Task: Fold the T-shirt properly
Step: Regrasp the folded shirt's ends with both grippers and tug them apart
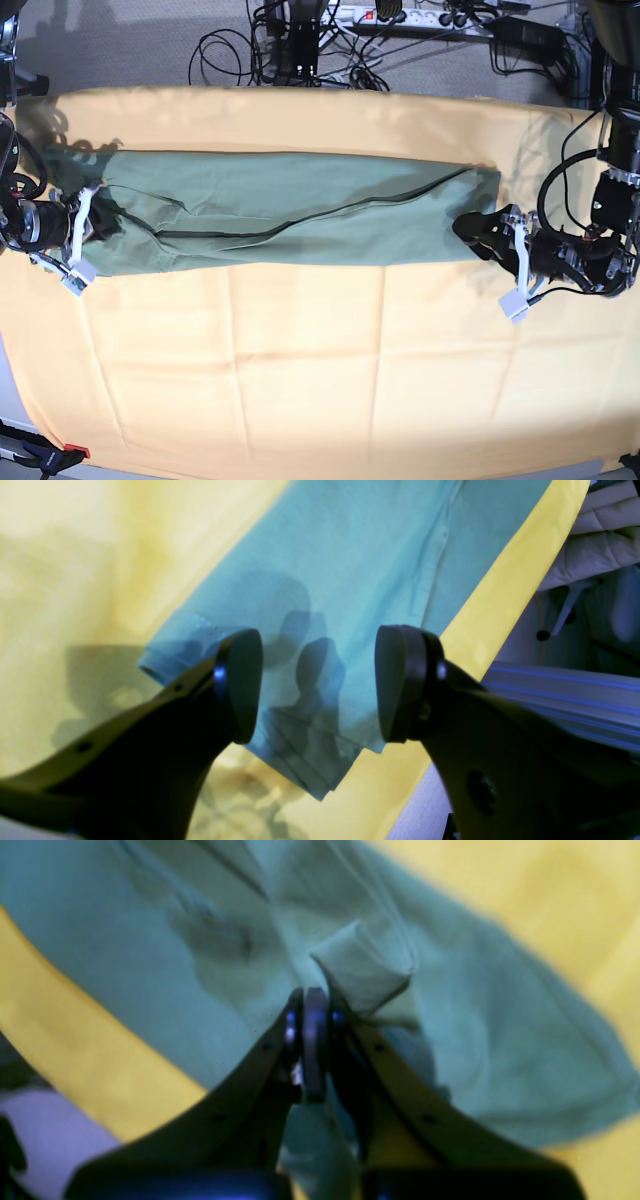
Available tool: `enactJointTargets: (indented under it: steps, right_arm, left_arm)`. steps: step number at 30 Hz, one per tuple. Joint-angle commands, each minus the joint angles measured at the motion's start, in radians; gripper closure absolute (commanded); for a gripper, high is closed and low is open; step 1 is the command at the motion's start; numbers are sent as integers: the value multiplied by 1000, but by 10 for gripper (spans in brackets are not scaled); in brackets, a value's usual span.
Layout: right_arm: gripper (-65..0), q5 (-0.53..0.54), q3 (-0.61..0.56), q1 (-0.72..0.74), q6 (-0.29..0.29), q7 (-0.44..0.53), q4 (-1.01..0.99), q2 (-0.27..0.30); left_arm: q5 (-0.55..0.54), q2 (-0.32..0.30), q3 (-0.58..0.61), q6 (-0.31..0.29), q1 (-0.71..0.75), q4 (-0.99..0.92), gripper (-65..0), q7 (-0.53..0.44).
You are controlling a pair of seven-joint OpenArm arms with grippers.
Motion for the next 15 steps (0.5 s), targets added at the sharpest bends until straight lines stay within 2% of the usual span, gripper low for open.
enactJointTargets:
  steps: [1,9,15]
  right_arm:
    - [0,10,10,23,5,13,11,23]
    - [0,-92,10,23,5,34,6,23]
    - [0,-94,10,23,5,32,-22,26]
  left_arm:
    - [-20,-19,-12,-6,-26,11,-375,-11]
    - [-20,-19,-13,-6,-28,11,-375,-10]
    - [-28,-42,-13,-6,-34,11,-375,-10]
